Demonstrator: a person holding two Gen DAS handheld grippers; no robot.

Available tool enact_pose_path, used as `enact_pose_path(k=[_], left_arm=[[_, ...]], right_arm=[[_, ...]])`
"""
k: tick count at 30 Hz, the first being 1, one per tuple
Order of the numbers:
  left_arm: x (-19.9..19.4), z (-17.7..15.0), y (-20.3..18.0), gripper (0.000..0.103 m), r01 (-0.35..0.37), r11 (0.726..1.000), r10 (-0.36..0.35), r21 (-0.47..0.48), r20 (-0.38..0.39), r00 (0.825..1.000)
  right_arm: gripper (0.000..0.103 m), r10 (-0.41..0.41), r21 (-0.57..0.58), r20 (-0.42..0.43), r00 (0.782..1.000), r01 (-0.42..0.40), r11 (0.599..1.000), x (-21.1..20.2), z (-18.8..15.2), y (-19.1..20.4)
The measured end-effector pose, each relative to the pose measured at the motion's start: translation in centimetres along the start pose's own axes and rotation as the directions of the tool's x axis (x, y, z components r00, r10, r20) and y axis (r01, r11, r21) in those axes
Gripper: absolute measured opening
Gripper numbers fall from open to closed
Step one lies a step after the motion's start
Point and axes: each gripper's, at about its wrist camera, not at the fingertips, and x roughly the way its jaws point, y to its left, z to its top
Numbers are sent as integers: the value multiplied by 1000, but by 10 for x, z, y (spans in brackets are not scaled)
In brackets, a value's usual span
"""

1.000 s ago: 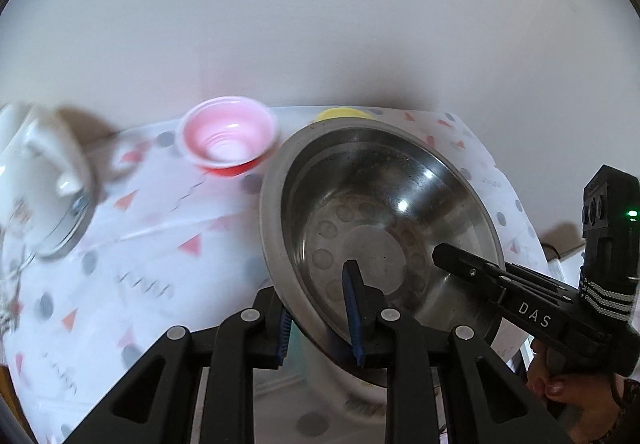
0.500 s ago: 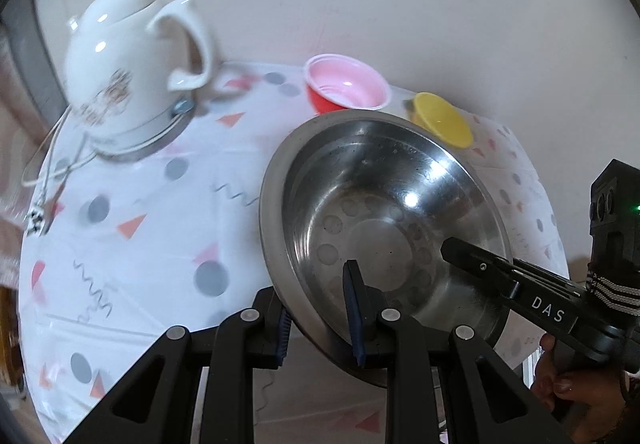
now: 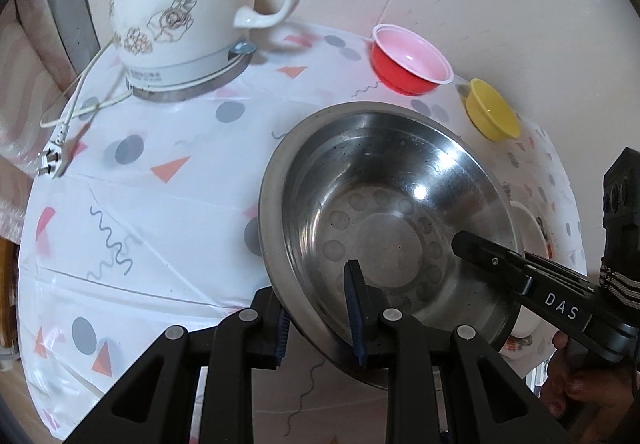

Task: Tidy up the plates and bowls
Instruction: 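Lift the steel bowl with both grippers and carry it beside the plate stack, then lower the steel bowl onto the table and open both grippers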

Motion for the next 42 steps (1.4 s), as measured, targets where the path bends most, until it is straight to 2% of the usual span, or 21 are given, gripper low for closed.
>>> enact_pose_path(k=[17, 21, 25, 37, 42], left_arm=[[24, -4, 15, 27, -50, 998, 48, -33, -47, 998], [29, -6, 17, 26, -59, 998, 57, -29, -60, 997], [31, -6, 16, 26, -59, 998, 58, -21, -58, 997], [32, -3, 18, 26, -61, 998, 59, -28, -63, 996], [27, 0, 19, 26, -63, 998, 62, -30, -50, 997]], right_arm=[[18, -9, -23, -33, 999, 8, 1000, 25, 0, 9], [24, -1, -26, -19, 1000, 1, 1000, 17, 3, 11], [26, -25, -33, -6, 1000, 25, 999, 7, 7, 10], [28, -44, -28, -40, 998, 43, 999, 1, -1, 9], [28, -28, 31, 18, 999, 28, 999, -20, 2, -4]])
